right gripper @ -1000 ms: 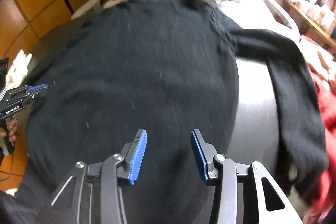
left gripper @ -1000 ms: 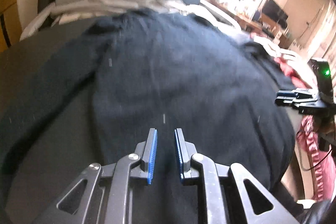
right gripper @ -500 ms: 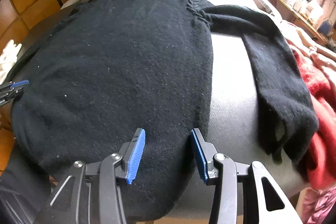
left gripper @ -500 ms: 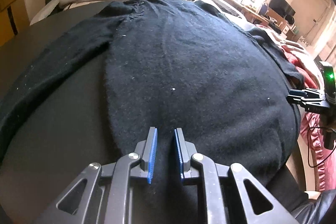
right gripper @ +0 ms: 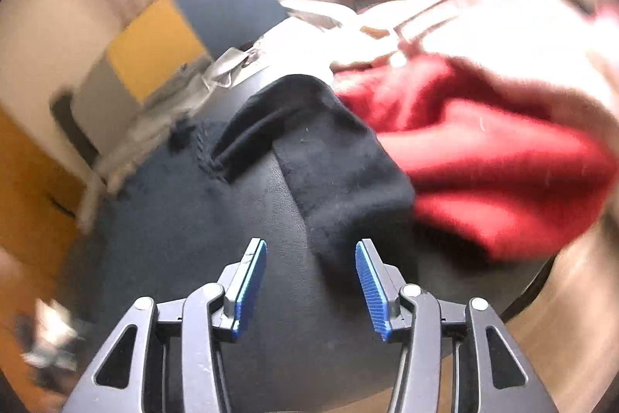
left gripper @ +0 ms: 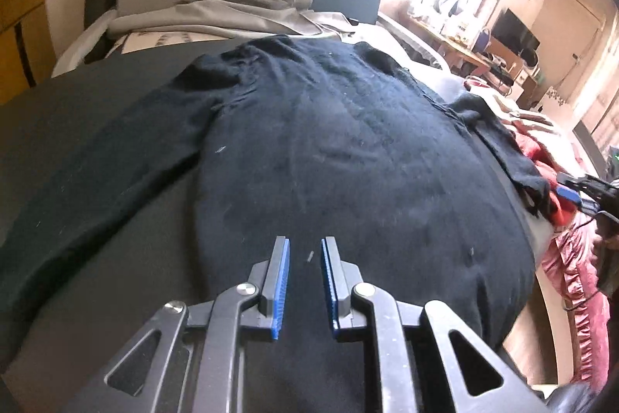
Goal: Fold clothes
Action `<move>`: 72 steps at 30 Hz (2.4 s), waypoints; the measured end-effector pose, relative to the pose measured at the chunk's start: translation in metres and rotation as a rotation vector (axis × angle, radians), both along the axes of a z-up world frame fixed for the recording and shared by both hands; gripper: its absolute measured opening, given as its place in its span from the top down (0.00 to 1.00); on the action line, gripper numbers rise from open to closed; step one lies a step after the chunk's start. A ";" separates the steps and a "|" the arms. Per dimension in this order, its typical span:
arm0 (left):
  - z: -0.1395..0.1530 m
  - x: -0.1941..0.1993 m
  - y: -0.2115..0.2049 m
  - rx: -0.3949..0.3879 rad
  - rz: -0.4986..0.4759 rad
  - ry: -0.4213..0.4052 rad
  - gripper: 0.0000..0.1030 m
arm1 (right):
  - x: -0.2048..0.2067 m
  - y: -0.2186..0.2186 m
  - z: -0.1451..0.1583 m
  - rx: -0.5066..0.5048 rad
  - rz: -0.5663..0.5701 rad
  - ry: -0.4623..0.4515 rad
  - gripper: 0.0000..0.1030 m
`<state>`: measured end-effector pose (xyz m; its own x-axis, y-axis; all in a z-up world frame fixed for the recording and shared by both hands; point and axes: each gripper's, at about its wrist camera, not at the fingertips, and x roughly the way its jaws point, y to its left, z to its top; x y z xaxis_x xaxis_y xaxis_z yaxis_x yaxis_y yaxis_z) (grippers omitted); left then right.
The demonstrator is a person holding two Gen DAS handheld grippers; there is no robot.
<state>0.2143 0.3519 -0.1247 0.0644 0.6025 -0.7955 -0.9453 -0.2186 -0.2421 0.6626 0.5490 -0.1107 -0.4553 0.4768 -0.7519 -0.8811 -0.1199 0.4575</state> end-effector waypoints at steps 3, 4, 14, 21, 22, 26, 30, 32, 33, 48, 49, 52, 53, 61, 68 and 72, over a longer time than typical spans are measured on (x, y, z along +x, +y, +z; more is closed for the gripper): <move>0.002 0.004 0.032 0.002 -0.028 -0.023 0.84 | -0.020 0.008 -0.002 -0.037 0.059 0.083 0.47; 0.005 0.004 0.042 0.010 -0.032 -0.024 0.84 | -0.039 0.016 -0.002 -0.037 0.098 0.092 0.45; 0.029 -0.089 0.209 0.066 -0.079 -0.092 0.80 | -0.252 0.188 -0.006 -0.098 0.464 0.121 0.31; 0.004 -0.139 0.298 0.042 -0.108 -0.121 0.80 | -0.353 0.301 -0.052 -0.238 0.533 0.075 0.31; -0.001 -0.144 0.307 0.031 -0.106 -0.115 0.79 | -0.359 0.309 -0.059 -0.256 0.533 0.074 0.31; -0.025 -0.169 0.336 -0.014 -0.091 -0.225 0.72 | -0.374 0.328 -0.074 -0.288 0.553 0.114 0.31; -0.048 -0.182 0.359 -0.093 -0.094 -0.330 0.70 | -0.387 0.330 -0.075 -0.253 0.588 0.146 0.37; -0.049 -0.185 0.363 -0.081 -0.074 -0.339 0.69 | -0.392 0.325 -0.076 -0.238 0.614 0.115 0.48; -0.050 -0.184 0.366 -0.086 -0.080 -0.354 0.69 | -0.393 0.323 -0.075 -0.223 0.618 0.096 0.56; -0.049 -0.160 0.367 -0.034 -0.010 -0.059 0.97 | -0.380 0.315 -0.073 -0.063 0.560 -0.059 0.96; -0.051 -0.160 0.366 -0.028 0.004 -0.042 0.97 | -0.379 0.314 -0.074 -0.055 0.553 -0.069 0.96; -0.048 -0.146 0.364 -0.022 0.038 0.150 0.96 | -0.382 0.310 -0.073 -0.020 0.539 -0.115 0.97; -0.049 -0.141 0.364 -0.030 0.060 0.227 0.96 | -0.383 0.309 -0.073 -0.010 0.533 -0.129 0.97; -0.022 -0.157 0.325 0.022 0.197 0.107 0.80 | -0.348 0.295 -0.040 -0.020 0.416 0.075 0.64; -0.005 -0.084 0.235 0.079 0.061 0.042 0.80 | -0.190 0.202 0.011 0.004 0.171 0.421 0.30; -0.017 -0.036 0.185 0.043 0.004 -0.036 0.80 | -0.088 0.137 0.023 0.024 0.002 0.354 0.30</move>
